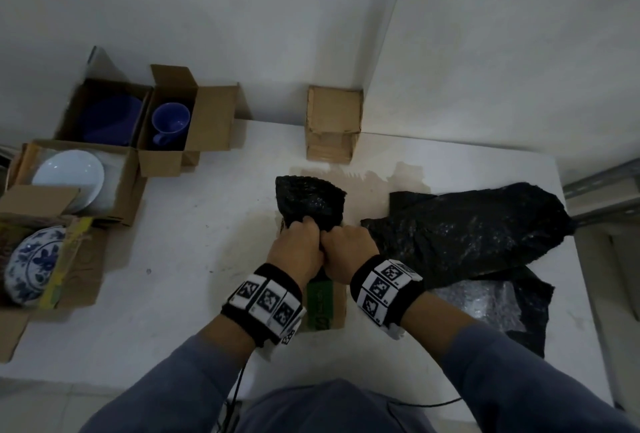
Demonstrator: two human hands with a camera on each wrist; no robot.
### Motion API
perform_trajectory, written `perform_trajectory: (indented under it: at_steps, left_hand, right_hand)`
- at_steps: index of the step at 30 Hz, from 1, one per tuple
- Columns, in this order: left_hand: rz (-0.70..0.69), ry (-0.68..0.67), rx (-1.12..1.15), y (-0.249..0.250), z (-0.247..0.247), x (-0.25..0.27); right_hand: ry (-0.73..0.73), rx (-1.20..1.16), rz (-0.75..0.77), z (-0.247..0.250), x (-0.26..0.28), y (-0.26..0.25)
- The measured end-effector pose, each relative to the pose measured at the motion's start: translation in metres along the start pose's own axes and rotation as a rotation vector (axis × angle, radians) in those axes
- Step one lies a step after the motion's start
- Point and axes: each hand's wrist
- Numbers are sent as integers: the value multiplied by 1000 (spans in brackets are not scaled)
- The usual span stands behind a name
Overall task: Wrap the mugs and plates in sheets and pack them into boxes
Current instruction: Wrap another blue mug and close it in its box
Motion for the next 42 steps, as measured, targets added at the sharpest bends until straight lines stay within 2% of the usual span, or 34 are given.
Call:
perform_trajectory:
  at_steps: [2, 5, 8, 16, 18, 21, 25, 29, 34, 39, 42]
  left_hand:
    - [-45, -24, 92, 0, -4, 1]
    - [11, -161, 217, -4, -10, -2]
    - [38, -190, 259, -6, -13, -4]
    - [94, -172, 276, 2, -30, 8]
    - [93, -132, 255, 5, -29, 10]
    - [10, -38, 216, 9, -35, 16]
    - [-61, -37, 302, 8, -48, 13]
    - [7, 65, 378, 6, -59, 11]
    - [124, 113, 443, 11, -63, 5]
    - [232, 51, 475, 18, -63, -4]
    - [290, 89, 498, 23, -62, -8]
  right_hand:
    - [20, 51, 12, 2, -1, 2]
    - [-22, 118, -8, -1, -1, 1]
    - [-80, 156, -2, -10, -3, 1]
    - [-101, 185, 52, -11, -5, 3]
    - [-109, 186, 67, -11, -5, 5]
    - [-78, 159, 104, -9, -3, 12]
    - [-5, 141, 150, -10, 1, 26]
    - [-41, 65, 175, -23, 3, 33]
    - [-47, 58, 179, -32, 5, 38]
    - [-67, 28, 178, -32, 1, 38]
    - [-72, 15, 176, -31, -1, 38]
Point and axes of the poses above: each hand's wrist, its own x-axis away from the middle knuckle, its own z-axis out of the back of the hand, y = z × x, and after that the axes turned 11 degrees about -y, right-handed
